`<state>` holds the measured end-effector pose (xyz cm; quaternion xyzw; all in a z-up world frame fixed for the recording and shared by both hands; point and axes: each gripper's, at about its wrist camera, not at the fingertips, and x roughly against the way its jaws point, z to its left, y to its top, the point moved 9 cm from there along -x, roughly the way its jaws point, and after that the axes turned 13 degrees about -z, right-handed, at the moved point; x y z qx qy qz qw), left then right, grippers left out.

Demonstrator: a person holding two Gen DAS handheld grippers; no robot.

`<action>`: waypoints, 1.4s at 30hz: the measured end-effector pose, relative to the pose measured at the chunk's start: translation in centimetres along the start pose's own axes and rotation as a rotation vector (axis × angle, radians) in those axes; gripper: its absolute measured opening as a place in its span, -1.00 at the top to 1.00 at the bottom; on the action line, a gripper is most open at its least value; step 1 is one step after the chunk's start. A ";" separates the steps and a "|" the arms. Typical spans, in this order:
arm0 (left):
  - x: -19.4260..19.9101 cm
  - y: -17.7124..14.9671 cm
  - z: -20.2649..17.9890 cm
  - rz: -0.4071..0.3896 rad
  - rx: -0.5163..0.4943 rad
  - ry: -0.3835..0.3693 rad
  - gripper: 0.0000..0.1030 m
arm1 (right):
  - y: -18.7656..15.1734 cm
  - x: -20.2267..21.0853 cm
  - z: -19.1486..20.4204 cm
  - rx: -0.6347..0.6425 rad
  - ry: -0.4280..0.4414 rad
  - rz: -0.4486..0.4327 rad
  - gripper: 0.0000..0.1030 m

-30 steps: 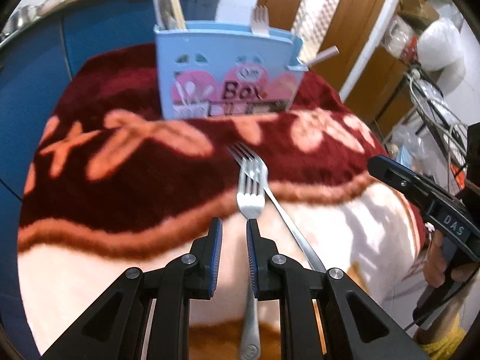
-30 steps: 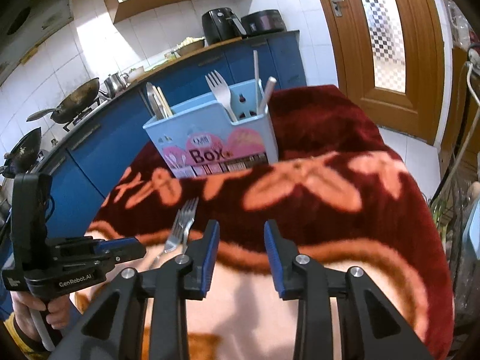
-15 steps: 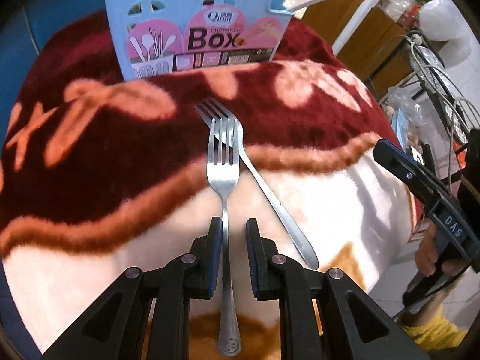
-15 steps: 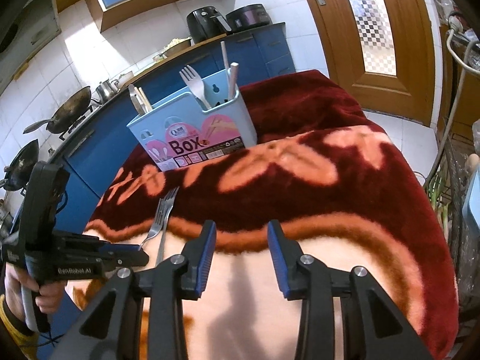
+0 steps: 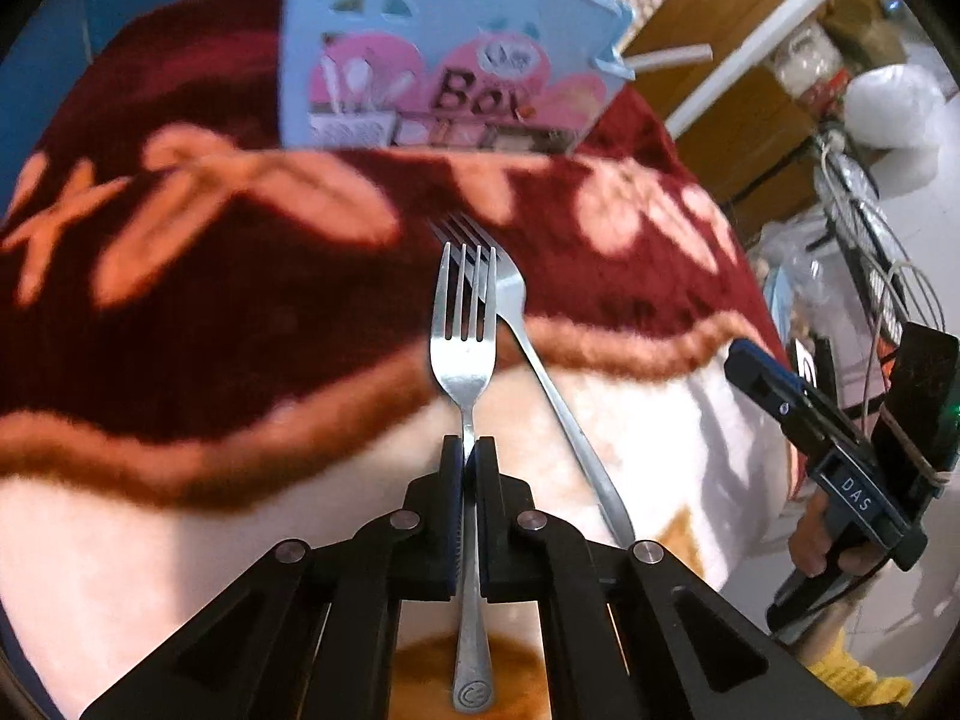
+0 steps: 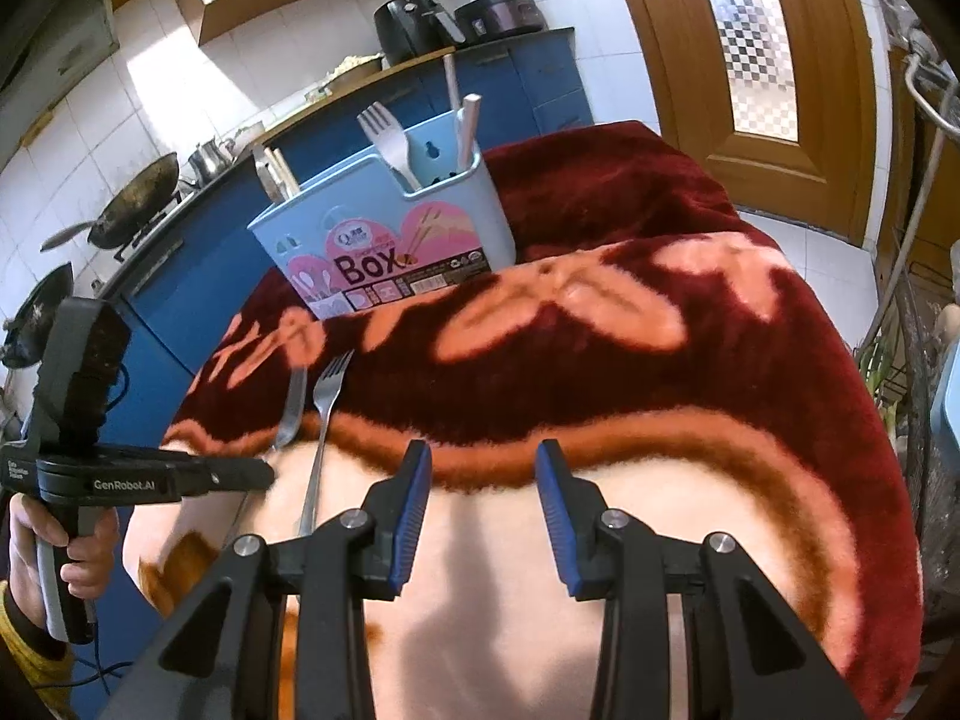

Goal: Organize utensils
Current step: 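Grasp a silver fork with the left tool while the right tool grasps the other fork, then lift both forks upright and carry them over the holder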

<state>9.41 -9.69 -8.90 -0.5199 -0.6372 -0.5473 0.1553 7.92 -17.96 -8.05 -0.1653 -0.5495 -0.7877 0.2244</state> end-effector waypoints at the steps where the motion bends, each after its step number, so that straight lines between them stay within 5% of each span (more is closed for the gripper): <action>1: 0.3 0.2 0.2 -0.023 0.002 -0.001 0.93 | 0.0 -0.2 0.4 0.008 0.003 0.007 0.24; 8: 3.5 2.4 2.5 -0.266 0.010 0.030 0.94 | -0.6 -2.3 3.4 0.061 0.035 0.103 0.24; 16: 5.5 3.1 3.6 -0.404 -0.015 0.053 0.94 | -1.1 -5.2 7.5 0.172 0.058 0.251 0.24; 20: 6.5 3.3 4.2 -0.449 -0.022 0.062 0.94 | -1.5 -6.9 8.7 0.216 0.053 0.336 0.24; 25: 7.1 3.4 4.6 -0.491 -0.020 0.061 0.94 | -2.0 -8.7 9.5 0.285 0.016 0.417 0.51; 35: 7.5 3.5 5.6 -0.534 0.017 0.028 0.94 | -1.9 -11.2 10.1 0.337 -0.019 0.577 0.55; 42: 8.0 3.6 5.4 -0.569 0.020 0.010 0.94 | -1.8 -11.6 10.5 0.364 -0.018 0.547 0.71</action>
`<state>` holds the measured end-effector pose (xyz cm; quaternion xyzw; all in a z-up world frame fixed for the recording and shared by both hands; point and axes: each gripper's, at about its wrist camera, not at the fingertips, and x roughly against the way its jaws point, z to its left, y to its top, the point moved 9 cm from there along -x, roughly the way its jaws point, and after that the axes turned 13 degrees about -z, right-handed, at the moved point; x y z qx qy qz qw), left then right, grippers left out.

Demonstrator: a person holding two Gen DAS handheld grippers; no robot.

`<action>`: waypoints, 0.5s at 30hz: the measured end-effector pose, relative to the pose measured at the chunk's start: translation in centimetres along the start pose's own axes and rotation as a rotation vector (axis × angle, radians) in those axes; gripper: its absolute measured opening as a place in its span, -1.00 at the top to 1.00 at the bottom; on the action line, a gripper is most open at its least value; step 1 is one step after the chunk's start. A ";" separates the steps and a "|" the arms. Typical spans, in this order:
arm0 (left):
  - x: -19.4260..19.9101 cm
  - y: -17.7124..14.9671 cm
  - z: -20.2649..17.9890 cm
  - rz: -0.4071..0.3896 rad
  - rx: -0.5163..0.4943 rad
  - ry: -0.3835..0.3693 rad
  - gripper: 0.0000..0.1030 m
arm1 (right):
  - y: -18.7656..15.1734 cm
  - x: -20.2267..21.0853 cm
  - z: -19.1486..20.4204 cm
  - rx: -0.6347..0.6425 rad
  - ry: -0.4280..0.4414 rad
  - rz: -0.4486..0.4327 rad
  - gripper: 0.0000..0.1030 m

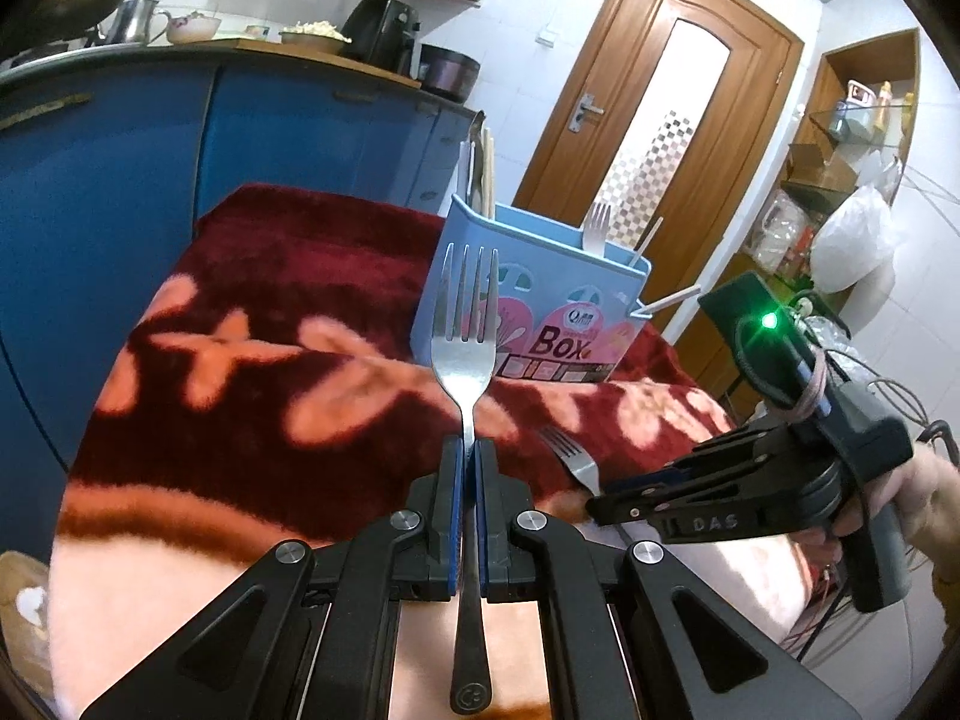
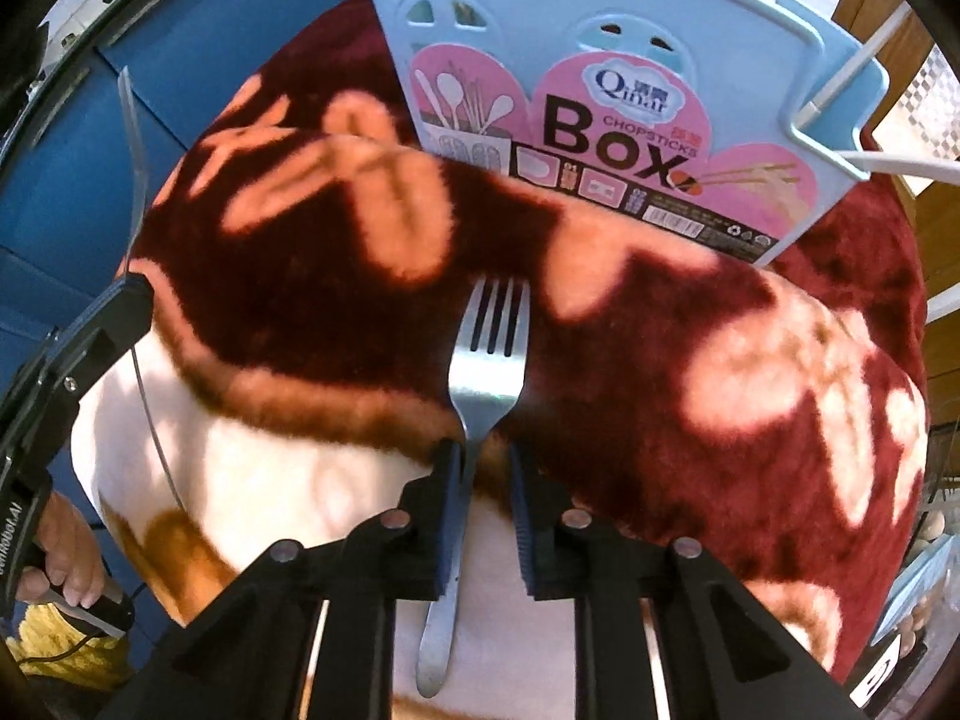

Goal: Organize utensils
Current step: 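Lift both forks upright and carry them over the holder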

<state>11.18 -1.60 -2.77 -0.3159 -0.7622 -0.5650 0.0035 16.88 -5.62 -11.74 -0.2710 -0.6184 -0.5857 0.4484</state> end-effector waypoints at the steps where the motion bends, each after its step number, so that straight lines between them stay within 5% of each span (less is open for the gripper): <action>1: 0.1 0.1 -0.1 -0.005 0.003 -0.004 0.94 | 0.0 0.1 -0.1 -0.013 0.006 -0.023 0.75; 9: 0.5 0.5 -0.7 -0.019 0.009 -0.017 0.94 | -1.3 2.6 -1.5 -0.223 0.142 -0.249 0.87; 15: 1.0 1.5 -1.5 -0.056 -0.002 -0.019 0.94 | -1.3 6.7 -1.9 -0.258 0.195 -0.466 0.87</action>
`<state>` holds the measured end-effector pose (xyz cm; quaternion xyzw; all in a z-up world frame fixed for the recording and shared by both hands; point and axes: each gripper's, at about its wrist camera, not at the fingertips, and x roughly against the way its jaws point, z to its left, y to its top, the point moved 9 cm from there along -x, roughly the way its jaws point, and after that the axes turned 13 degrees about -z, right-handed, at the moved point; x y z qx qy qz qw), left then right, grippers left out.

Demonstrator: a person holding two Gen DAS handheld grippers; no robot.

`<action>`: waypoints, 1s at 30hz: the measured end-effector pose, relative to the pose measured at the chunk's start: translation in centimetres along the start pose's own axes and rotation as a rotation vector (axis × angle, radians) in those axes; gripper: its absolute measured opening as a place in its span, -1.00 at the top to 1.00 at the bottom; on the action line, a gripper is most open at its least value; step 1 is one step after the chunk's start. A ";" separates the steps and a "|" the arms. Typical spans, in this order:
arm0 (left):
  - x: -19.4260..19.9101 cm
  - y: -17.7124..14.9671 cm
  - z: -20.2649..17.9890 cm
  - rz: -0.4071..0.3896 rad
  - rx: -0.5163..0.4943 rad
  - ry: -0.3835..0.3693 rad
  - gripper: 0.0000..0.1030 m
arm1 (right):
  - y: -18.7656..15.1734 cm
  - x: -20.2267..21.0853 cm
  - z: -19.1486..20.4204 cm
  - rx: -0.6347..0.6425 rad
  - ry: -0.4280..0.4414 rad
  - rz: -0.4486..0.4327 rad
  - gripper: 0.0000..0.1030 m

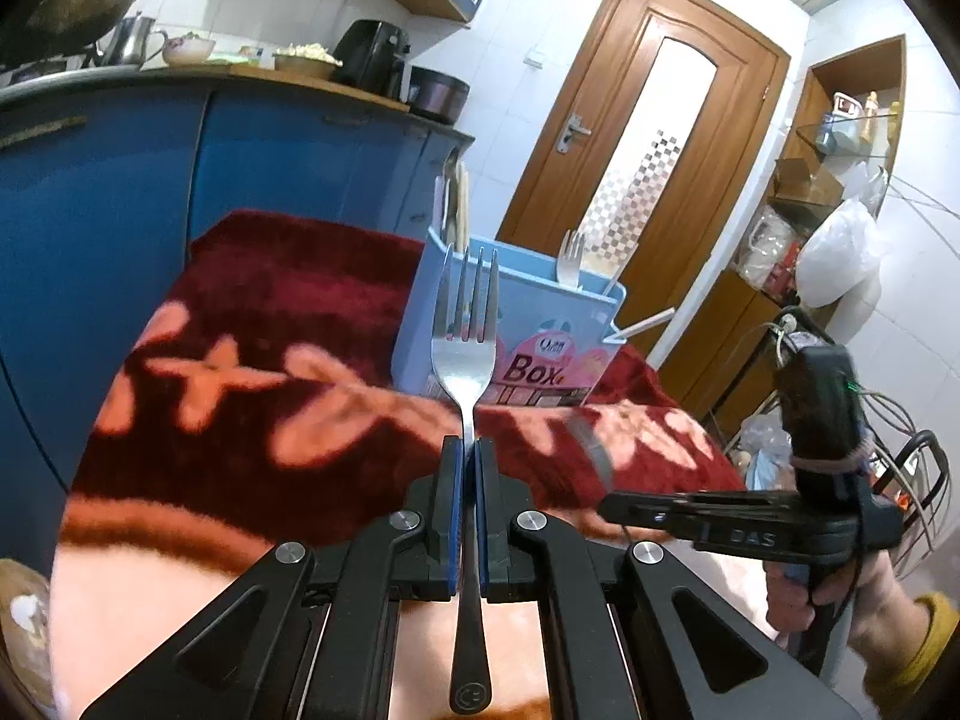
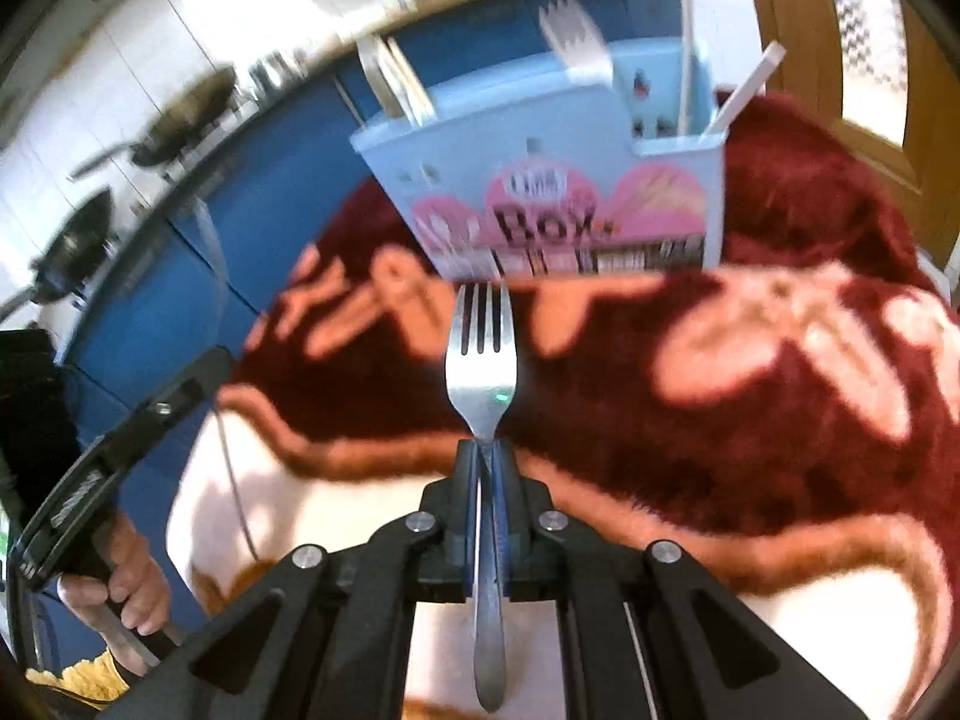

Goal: Organize utensils
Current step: 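Lift both forks upright and carry them over the holder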

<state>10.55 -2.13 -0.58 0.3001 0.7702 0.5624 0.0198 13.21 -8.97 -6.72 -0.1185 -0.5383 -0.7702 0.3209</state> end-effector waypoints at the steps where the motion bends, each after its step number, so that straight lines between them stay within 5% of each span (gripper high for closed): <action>1: 0.1 0.3 -0.2 -0.009 -0.001 -0.001 0.94 | 0.3 0.6 0.0 -0.002 0.006 -0.033 0.88; 14: -1.9 5.3 -1.9 -0.116 -0.018 0.013 0.93 | 6.8 5.6 -0.5 0.037 0.004 -0.388 0.88; 30: -7.8 14.7 -4.2 -0.327 -0.088 0.058 0.93 | 14.9 7.8 -2.1 0.134 -0.081 -0.569 0.88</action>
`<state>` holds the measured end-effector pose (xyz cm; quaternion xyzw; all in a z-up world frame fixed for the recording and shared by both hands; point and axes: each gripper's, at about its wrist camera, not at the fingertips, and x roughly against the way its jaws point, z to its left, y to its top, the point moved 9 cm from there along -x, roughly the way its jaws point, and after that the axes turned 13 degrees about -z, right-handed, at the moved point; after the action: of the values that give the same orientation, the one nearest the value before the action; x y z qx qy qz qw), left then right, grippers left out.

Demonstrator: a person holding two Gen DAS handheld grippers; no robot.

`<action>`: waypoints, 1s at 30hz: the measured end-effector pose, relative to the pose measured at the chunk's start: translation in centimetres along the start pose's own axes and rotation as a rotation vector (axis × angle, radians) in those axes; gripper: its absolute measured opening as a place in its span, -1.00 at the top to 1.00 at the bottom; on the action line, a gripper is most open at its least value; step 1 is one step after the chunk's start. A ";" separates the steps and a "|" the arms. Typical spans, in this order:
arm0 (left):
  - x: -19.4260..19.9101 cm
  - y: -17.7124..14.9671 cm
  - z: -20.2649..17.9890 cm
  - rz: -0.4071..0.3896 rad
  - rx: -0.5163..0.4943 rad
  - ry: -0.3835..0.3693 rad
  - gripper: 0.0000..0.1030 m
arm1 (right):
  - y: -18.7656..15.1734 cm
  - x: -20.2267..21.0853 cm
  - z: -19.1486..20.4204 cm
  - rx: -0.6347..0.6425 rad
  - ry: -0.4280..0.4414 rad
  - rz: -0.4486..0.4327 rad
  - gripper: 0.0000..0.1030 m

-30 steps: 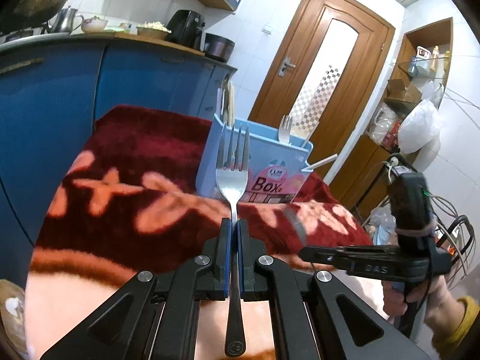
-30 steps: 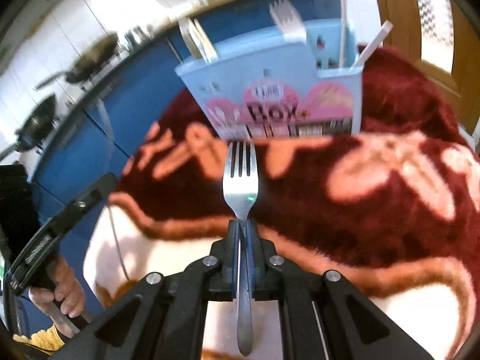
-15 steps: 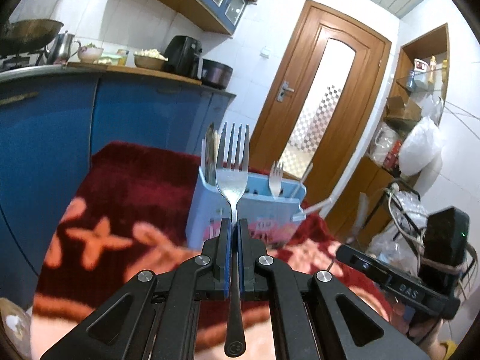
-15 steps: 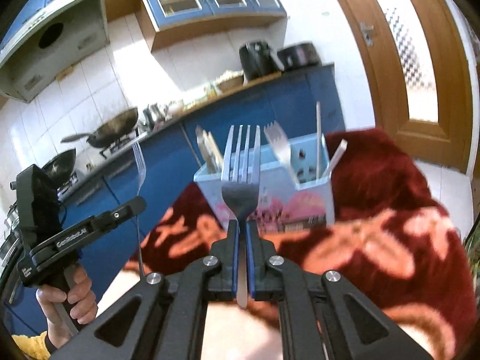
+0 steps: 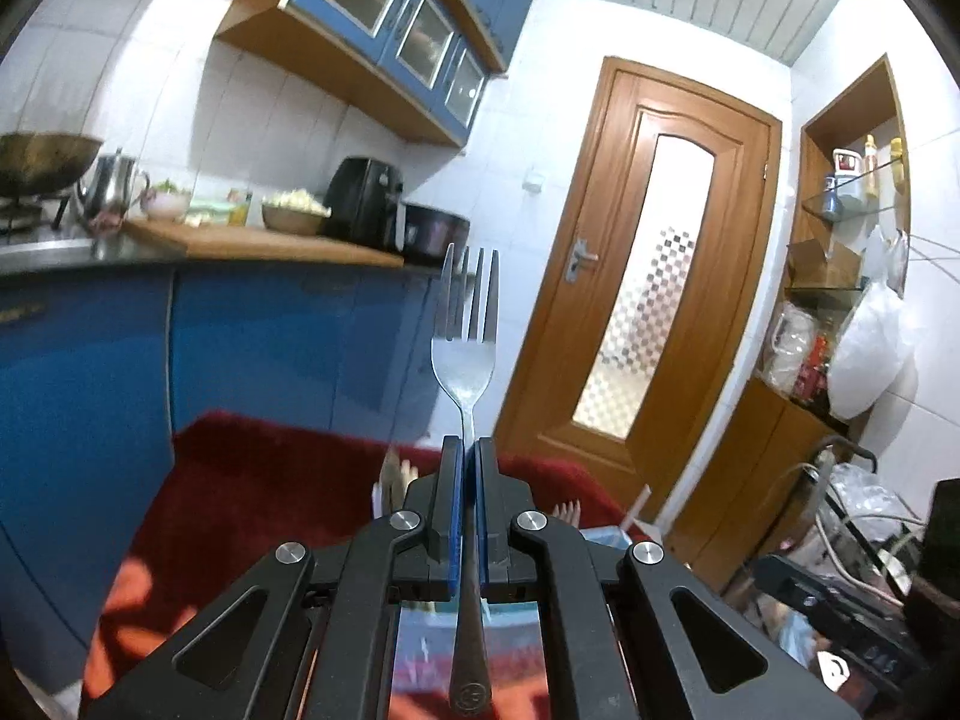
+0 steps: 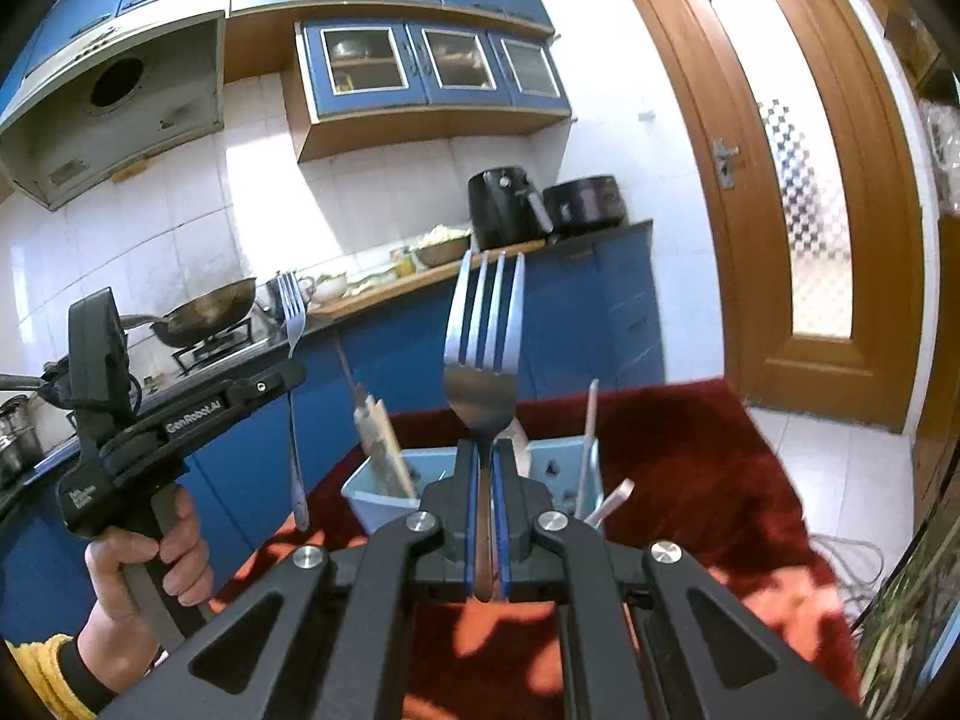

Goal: Organize utensils
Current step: 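Lift both forks upright and carry them over the holder, then lower both forks into the holder and open both tools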

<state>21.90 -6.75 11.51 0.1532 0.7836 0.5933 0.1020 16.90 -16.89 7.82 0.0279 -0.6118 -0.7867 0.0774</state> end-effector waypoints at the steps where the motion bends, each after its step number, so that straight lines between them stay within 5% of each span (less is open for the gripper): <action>1: -0.5 0.2 0.0 -0.011 -0.007 0.001 0.93 | 0.4 -0.2 -0.2 0.006 -0.008 -0.010 0.88; 11: -3.7 0.3 0.6 -0.087 -0.055 0.027 0.93 | 1.5 -3.7 -1.9 0.054 -0.077 -0.044 0.88; 20: -5.4 -2.9 2.1 -0.085 -0.044 0.046 0.93 | -2.5 -7.1 -2.4 0.123 -0.115 0.048 0.88; 27: -5.6 -5.3 1.9 -0.007 -0.050 0.031 0.93 | -4.1 -7.7 -2.2 0.107 -0.097 0.095 0.85; 30: -5.0 -5.4 1.7 0.017 -0.046 0.026 0.73 | -4.0 -7.4 -2.2 0.082 -0.086 0.085 0.64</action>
<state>26.48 -8.34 5.73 0.1496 0.7698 0.6140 0.0903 24.12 -16.94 3.00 -0.0289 -0.6469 -0.7575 0.0830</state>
